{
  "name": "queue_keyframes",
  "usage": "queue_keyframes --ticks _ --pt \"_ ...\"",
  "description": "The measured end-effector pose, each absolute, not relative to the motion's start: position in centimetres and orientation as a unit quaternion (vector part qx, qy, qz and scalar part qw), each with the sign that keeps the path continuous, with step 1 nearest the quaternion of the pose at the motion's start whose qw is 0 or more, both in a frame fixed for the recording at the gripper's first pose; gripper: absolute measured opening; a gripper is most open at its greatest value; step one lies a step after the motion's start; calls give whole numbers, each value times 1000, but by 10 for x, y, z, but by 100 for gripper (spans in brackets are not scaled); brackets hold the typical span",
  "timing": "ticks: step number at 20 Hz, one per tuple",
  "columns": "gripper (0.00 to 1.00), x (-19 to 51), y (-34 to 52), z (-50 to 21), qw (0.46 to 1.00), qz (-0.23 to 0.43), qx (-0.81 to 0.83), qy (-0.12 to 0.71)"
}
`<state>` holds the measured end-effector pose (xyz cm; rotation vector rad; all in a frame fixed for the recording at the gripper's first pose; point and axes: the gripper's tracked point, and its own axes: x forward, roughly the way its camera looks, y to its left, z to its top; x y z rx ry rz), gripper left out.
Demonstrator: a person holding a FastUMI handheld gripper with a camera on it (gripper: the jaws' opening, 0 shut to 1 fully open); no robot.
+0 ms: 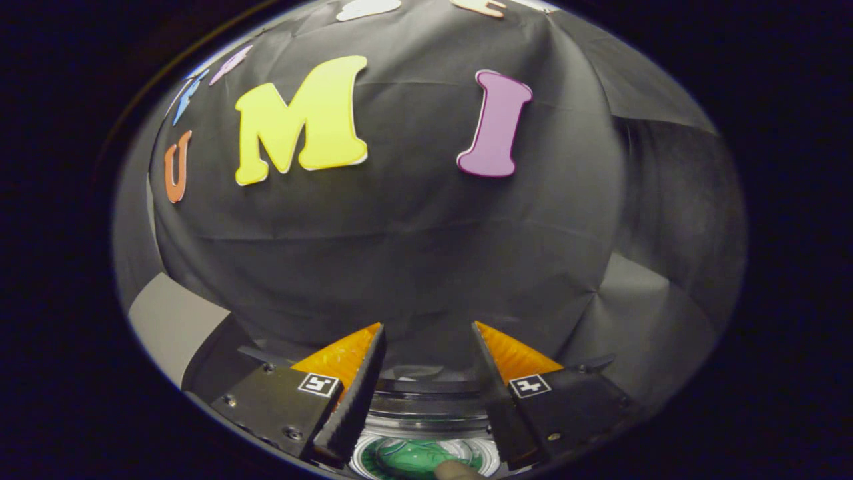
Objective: Put the clothes into the washing machine and then close the washing machine lid.
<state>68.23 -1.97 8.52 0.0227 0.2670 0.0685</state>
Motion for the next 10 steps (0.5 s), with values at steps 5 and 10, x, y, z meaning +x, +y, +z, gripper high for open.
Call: queue_keyframes --ticks 5,10 --pt "82 688 -25 73 993 21 4 120" --pt "84 686 -26 71 993 18 10 115"
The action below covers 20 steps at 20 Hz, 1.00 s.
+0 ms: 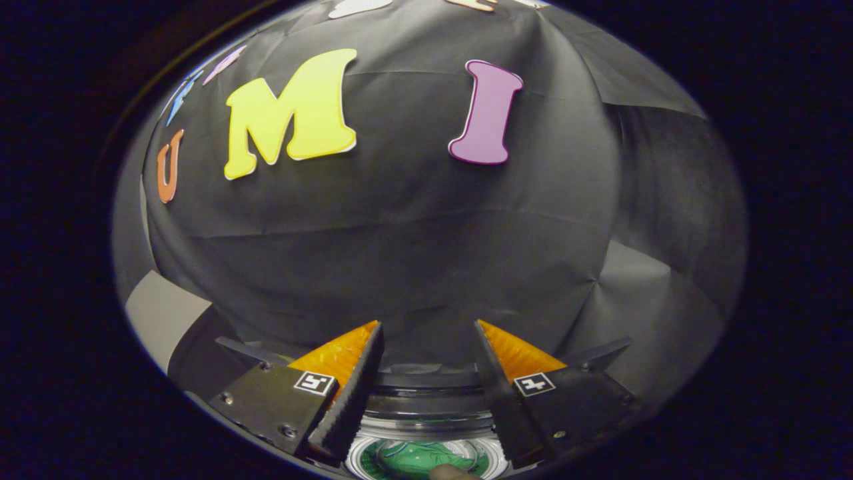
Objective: Put the clothes into the washing machine and then close the washing machine lid.
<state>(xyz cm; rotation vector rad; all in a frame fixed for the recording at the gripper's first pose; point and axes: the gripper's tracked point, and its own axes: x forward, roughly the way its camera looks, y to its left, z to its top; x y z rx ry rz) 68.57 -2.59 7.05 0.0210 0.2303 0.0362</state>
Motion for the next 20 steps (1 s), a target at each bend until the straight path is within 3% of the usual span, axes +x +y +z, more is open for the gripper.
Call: queue_keyframes --ticks 20 --pt "84 639 -29 67 999 25 9 35"
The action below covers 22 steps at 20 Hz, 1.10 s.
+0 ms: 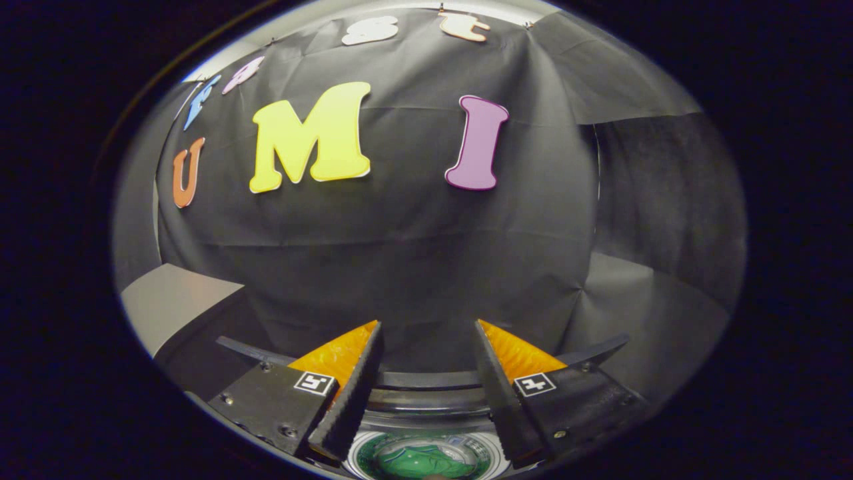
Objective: Put the clothes into the washing machine and then close the washing machine lid.
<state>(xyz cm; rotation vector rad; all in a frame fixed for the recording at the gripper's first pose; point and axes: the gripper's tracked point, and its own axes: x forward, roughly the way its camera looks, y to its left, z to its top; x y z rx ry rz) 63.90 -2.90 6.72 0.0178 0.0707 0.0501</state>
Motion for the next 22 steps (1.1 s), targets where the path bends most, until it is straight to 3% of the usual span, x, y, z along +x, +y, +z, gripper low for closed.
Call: queue_keyframes --ticks 10,22 --pt "84 636 -33 70 1000 29 6 -9" --pt "84 636 -33 65 999 29 11 24"
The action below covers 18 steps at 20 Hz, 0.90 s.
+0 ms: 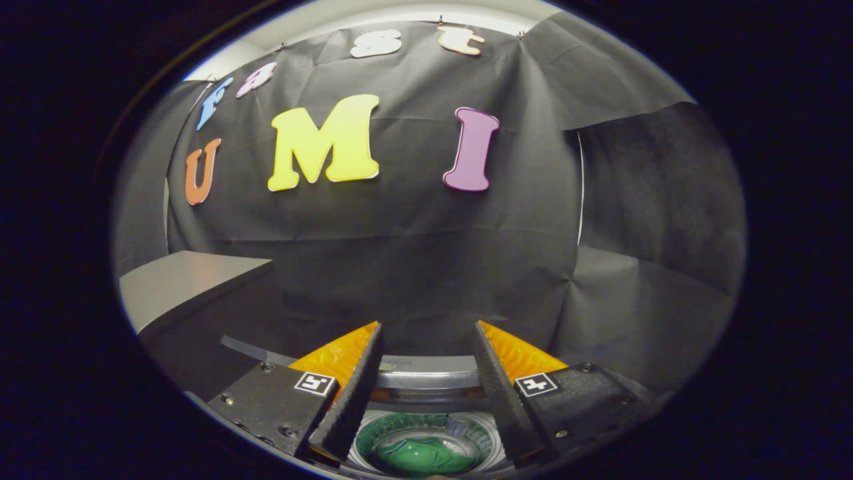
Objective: Put the clothes into the washing machine and then close the washing machine lid.
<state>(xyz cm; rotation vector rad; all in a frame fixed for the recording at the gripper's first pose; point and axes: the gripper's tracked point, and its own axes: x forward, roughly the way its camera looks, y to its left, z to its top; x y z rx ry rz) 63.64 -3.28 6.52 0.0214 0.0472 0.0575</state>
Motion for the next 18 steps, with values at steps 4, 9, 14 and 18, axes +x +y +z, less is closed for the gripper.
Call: queue_keyframes --ticks 4,9,14,18 --pt "84 639 -33 63 998 33 14 44" --pt "85 638 -32 62 997 33 12 62" --pt "85 634 -31 56 996 40 1 74" --pt "85 614 -33 36 995 47 1 89"
